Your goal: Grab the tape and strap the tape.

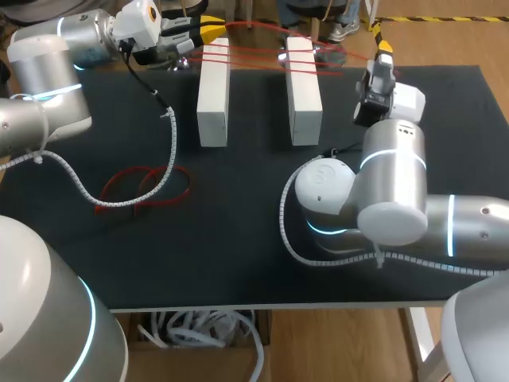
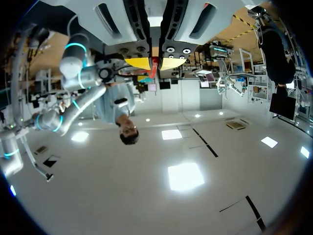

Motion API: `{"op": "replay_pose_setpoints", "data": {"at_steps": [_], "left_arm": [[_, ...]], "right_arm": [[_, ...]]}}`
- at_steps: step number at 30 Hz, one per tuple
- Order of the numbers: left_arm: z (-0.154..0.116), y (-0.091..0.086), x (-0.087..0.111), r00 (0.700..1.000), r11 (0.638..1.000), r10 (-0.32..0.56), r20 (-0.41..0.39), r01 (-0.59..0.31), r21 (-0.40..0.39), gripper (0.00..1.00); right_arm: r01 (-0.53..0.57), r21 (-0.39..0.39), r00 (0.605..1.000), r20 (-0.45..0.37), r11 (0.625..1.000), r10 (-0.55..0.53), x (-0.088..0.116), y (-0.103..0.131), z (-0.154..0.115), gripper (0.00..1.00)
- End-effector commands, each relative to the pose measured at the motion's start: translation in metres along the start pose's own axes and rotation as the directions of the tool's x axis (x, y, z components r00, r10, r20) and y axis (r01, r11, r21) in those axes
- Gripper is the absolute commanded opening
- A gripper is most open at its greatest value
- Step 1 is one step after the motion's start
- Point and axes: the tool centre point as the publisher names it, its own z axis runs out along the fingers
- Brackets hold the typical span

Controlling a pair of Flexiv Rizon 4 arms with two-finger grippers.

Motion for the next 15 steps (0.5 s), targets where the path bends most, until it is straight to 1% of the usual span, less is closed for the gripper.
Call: {"op": "replay_pose_setpoints", "data": {"at_steps": [1,6,11,15], "left_arm": [[0.0004,0.0013,0.0005,1.000,1.000,0.003,0.002,-0.003,0.002,0.00],[0.0004,0.0013,0.0005,1.000,1.000,0.003,0.002,-0.003,0.002,0.00],[0.0004,0.0013,0.0005,1.000,1.000,0.003,0.002,-0.003,0.002,0.00],[0.0004,0.0013,0.0005,1.000,1.000,0.003,0.002,-0.003,0.002,0.00]], "right_arm": [[0.002,-0.010,1.000,0.000,1.000,-0.002,0.0002,-0.0038,0.0009,0.33],[0.003,-0.011,1.000,-0.003,1.000,-0.003,-0.0002,-0.0056,0.0015,0.31],[0.008,-0.014,1.000,-0.005,1.000,-0.008,0.0001,-0.0042,0.0033,0.26],[0.017,-0.019,1.000,-0.006,1.000,-0.017,-0.0012,-0.0017,0.0057,0.26]]}}
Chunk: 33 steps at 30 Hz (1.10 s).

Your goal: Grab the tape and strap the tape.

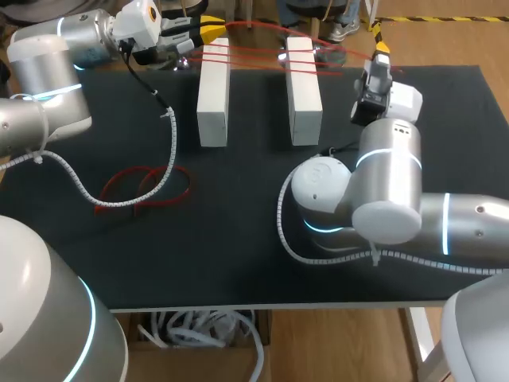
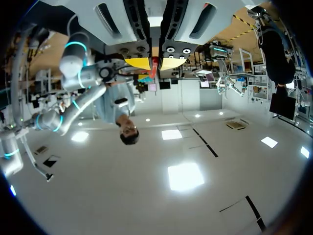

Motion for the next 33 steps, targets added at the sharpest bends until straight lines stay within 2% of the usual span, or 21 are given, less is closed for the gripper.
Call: {"op": "replay_pose_setpoints", "data": {"at_steps": [1,4,5,6,7,15,25,28,33], "left_arm": [[0.000,0.001,0.000,1.000,1.000,0.003,0.002,-0.003,0.002,0.00],[0.000,0.001,0.000,1.000,1.000,0.003,0.002,-0.003,0.002,0.00],[0.000,0.001,0.000,1.000,1.000,0.003,0.002,-0.003,0.002,0.00],[0.000,0.001,0.000,1.000,1.000,0.003,0.002,-0.003,0.002,0.00],[0.000,0.001,0.000,1.000,1.000,0.003,0.002,-0.003,0.002,0.00],[0.000,0.001,0.000,1.000,1.000,0.003,0.002,-0.003,0.002,0.00],[0.000,0.001,0.000,1.000,1.000,0.003,0.002,-0.003,0.002,0.00],[0.000,0.001,0.000,1.000,1.000,0.003,0.002,-0.003,0.002,0.00],[0.000,0.001,0.000,1.000,1.000,0.003,0.002,-0.003,0.002,0.00]], "right_arm": [[0.005,-0.005,1.000,0.002,1.000,-0.005,0.000,0.000,0.003,0.26],[0.008,-0.006,1.000,0.001,1.000,-0.008,0.000,0.000,0.003,0.22],[0.009,-0.006,1.000,0.001,1.000,-0.009,0.000,0.000,0.003,0.17],[0.009,-0.007,1.000,0.001,1.000,-0.009,-0.001,0.000,0.003,0.05],[0.010,-0.007,1.000,0.000,1.000,-0.010,-0.001,0.000,0.004,0.00],[0.037,-0.004,0.999,0.006,0.999,-0.037,-0.001,0.001,0.005,0.00],[0.249,0.002,0.967,-0.059,0.969,-0.248,0.008,0.001,0.001,0.00],[0.347,-0.009,0.937,-0.040,0.938,-0.347,0.010,0.001,-0.001,0.00],[0.473,-0.022,0.878,0.098,0.881,-0.469,0.016,0.000,0.000,0.00]]}}
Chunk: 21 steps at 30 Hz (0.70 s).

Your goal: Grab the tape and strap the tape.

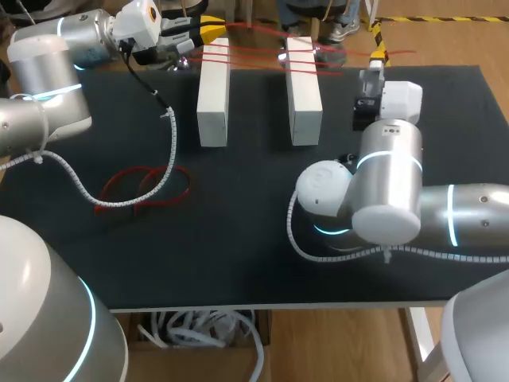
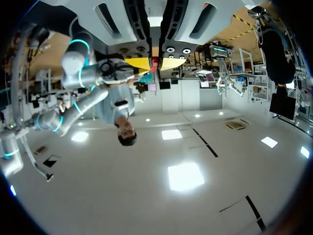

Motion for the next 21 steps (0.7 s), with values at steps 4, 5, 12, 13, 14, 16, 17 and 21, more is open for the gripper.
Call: {"op": "replay_pose_setpoints", "data": {"at_steps": [4,5,12,13,14,16,17,21], "left_arm": [[0.0003,0.0013,0.0004,1.000,1.000,0.003,0.002,-0.003,0.002,0.00],[0.0003,0.0013,0.0004,1.000,1.000,0.003,0.002,-0.003,0.002,0.00],[0.0003,0.0013,0.0004,1.000,1.000,0.003,0.002,-0.003,0.002,0.00],[0.0003,0.0013,0.0004,1.000,1.000,0.003,0.002,-0.003,0.002,0.00],[0.0003,0.0013,0.0004,1.000,1.000,0.003,0.002,-0.003,0.002,0.00],[0.0003,0.0013,0.0004,1.000,1.000,0.003,0.002,-0.003,0.002,0.00],[0.0003,0.0013,0.0004,1.000,1.000,0.003,0.002,-0.003,0.002,0.00],[0.0003,0.0013,0.0004,1.000,1.000,0.003,0.002,-0.003,0.002,0.00]], "right_arm": [[0.127,0.029,0.970,0.205,0.991,-0.130,0.0272,0.0080,-0.0006,0.00],[0.127,0.029,0.970,0.205,0.991,-0.130,0.0272,0.0080,-0.0006,0.00],[0.127,0.029,0.970,0.205,0.991,-0.130,0.0272,0.0080,-0.0006,0.00],[0.127,0.029,0.970,0.205,0.991,-0.130,0.0272,0.0080,-0.0006,0.00],[0.127,0.029,0.970,0.205,0.991,-0.130,0.0272,0.0080,-0.0006,0.00],[0.127,0.029,0.970,0.205,0.991,-0.130,0.0272,0.0080,-0.0006,0.00],[0.127,0.029,0.970,0.205,0.991,-0.130,0.0272,0.0080,-0.0006,0.00],[0.127,0.029,0.970,0.205,0.991,-0.130,0.0272,0.0080,-0.0006,0.00]]}}
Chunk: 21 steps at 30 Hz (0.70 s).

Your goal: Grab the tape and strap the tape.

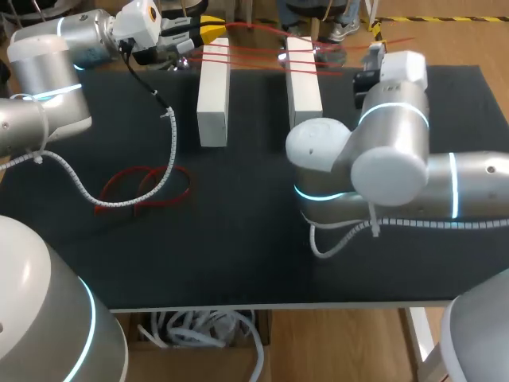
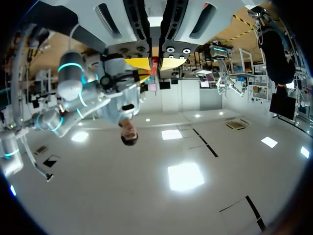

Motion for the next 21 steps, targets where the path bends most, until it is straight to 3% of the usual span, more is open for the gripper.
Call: {"op": "replay_pose_setpoints", "data": {"at_steps": [1,12,14,16,21], "left_arm": [[0.000,0.001,0.000,1.000,1.000,0.003,0.002,-0.003,0.002,0.00],[0.000,0.001,0.000,1.000,1.000,0.003,0.002,-0.003,0.002,0.00],[0.000,0.003,-0.001,0.993,0.990,-0.109,0.044,0.112,-0.083,0.00],[0.002,0.001,-0.003,0.976,0.958,-0.203,0.080,0.215,-0.190,0.00],[0.009,-0.009,-0.005,0.922,0.829,-0.347,0.173,0.388,-0.402,0.00]], "right_arm": [[0.002,0.005,1.000,0.014,1.000,-0.002,0.003,0.002,0.000,0.00],[0.002,0.005,1.000,0.014,1.000,-0.002,0.003,0.002,0.000,0.00],[0.002,0.005,1.000,0.014,1.000,-0.002,0.003,0.002,0.000,0.00],[0.002,0.005,1.000,0.014,1.000,-0.002,0.003,0.002,0.000,0.00],[0.002,0.005,1.000,0.014,1.000,-0.002,0.003,0.002,0.000,0.00]]}}
